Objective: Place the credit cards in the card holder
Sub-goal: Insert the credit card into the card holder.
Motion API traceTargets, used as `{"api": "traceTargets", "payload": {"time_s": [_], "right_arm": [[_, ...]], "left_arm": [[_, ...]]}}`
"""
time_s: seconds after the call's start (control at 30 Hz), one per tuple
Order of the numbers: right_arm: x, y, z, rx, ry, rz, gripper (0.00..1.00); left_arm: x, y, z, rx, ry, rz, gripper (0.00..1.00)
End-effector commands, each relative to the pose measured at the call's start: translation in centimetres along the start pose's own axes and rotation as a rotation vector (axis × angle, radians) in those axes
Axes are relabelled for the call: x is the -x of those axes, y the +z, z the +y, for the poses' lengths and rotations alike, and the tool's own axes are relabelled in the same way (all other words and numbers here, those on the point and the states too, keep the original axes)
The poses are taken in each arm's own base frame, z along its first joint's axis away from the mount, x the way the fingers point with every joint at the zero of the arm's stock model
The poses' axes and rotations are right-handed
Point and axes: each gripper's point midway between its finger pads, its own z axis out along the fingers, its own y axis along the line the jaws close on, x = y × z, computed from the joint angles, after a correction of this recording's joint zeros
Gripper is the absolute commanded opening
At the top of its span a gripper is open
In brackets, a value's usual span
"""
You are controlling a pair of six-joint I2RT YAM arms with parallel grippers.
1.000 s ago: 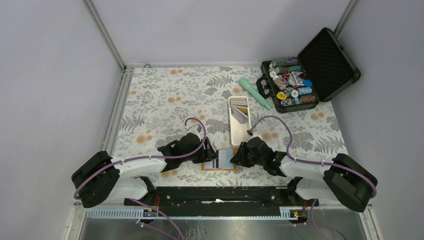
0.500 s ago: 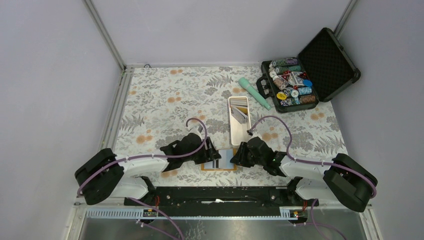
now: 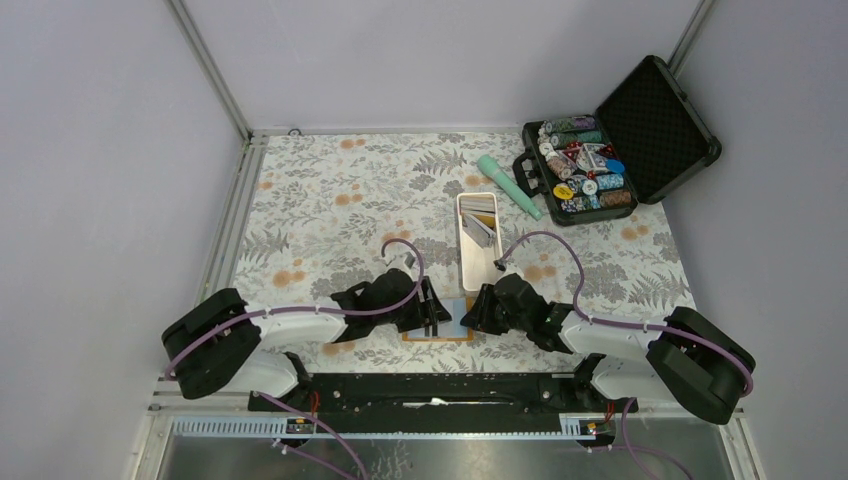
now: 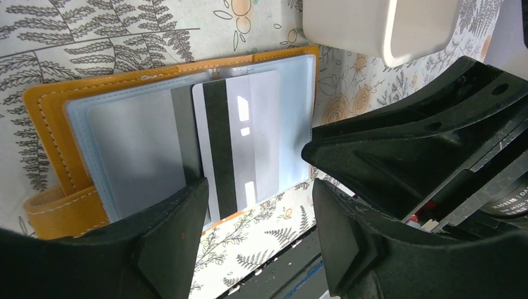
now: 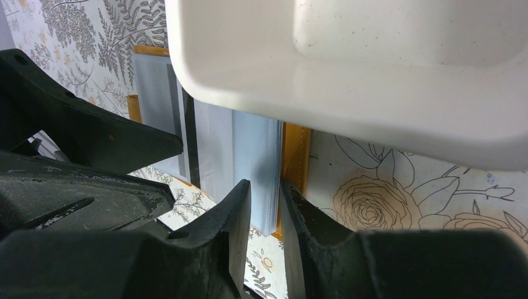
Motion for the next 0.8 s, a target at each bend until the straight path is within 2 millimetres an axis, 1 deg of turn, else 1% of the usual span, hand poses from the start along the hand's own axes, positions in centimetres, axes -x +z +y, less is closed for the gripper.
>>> {"api": "traceTargets", "payload": {"time_s": [0.0,0.23,0.37,0.77], "right_arm": [[-0.4,-0.1,-0.5,-0.023,-0.011,0.020,0.31],[-0.4,0.0,-0.4,-0.020,-0.009,0.022,0.31],[-0.4,0.0,-0.4,-0.018,-0.009,0.024,0.31],[-0.6,0.1,-0.5,-0.020,-0.010,0.031,0.31]], "left_arm": [[0.0,0.5,-0.1,0.012,-0.009,-0.009,0.65],[0.1,0.8,-1.1,-0.037,-0.014,-0.025,0.65],[0.3,1.0,-1.1,-0.043,-0.012,-0.038,0.65],[0.9,1.3,-2.4,-0.096,0.006,-0.064,0.65]]}}
